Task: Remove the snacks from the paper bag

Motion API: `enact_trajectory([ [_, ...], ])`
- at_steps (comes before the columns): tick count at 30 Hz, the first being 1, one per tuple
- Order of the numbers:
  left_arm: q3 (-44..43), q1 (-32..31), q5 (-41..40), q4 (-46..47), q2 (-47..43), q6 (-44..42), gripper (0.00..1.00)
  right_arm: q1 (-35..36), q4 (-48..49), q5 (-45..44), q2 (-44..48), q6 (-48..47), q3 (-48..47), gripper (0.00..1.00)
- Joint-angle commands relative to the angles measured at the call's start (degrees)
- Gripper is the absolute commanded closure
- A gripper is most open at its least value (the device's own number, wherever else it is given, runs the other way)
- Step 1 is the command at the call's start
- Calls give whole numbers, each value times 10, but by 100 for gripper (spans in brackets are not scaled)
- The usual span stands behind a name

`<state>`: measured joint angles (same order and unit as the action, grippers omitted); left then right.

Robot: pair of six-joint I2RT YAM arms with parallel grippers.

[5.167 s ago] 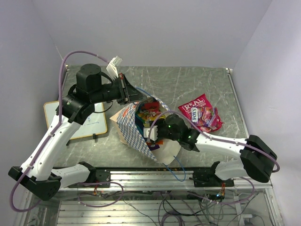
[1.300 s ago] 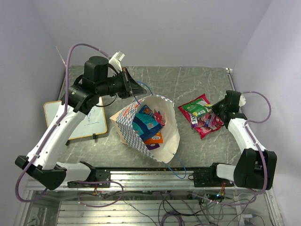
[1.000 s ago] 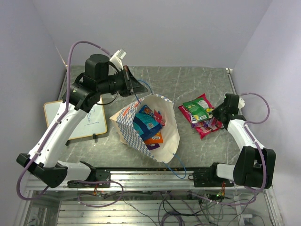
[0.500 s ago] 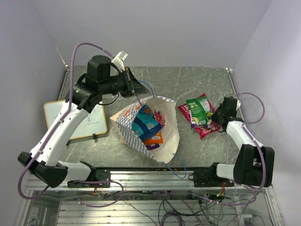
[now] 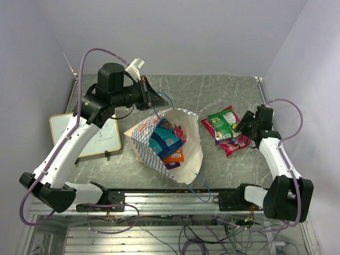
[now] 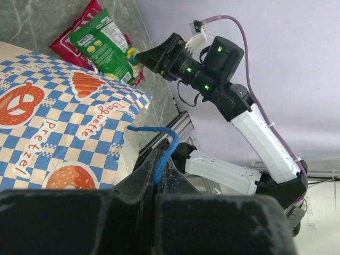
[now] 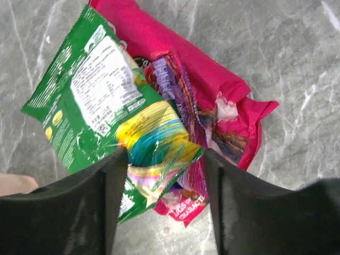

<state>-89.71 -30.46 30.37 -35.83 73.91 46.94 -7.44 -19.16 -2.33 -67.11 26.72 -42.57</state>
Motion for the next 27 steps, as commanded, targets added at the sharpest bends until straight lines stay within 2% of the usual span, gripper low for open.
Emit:
enact_trajectory([
  [1, -15, 3, 33, 1, -2, -17, 93, -4, -43, 42, 30, -32, -30, 37],
  [5, -11, 4, 54, -3, -1, -25, 93, -4, -75, 75, 59, -56, -48, 32],
  [8, -29, 4, 62, -28, 8, -48, 93, 4, -68, 148, 87, -86, -57, 31],
  [12, -48, 5, 71, -59, 16, -78, 93, 56, -35, 231, 123, -92, -75, 30],
  [17, -49, 7, 77, -83, 14, -101, 93, 204, 28, 241, 146, -90, -104, 29],
  [21, -16, 7, 92, -48, -6, -76, 93, 325, 66, 257, 136, -92, -128, 31],
  [24, 6, 7, 77, -23, -26, -61, 93, 415, 94, 236, 149, -111, -128, 32],
  [27, 13, 8, 65, -19, -35, -50, 93, 471, 132, 226, 168, -150, -115, 32],
])
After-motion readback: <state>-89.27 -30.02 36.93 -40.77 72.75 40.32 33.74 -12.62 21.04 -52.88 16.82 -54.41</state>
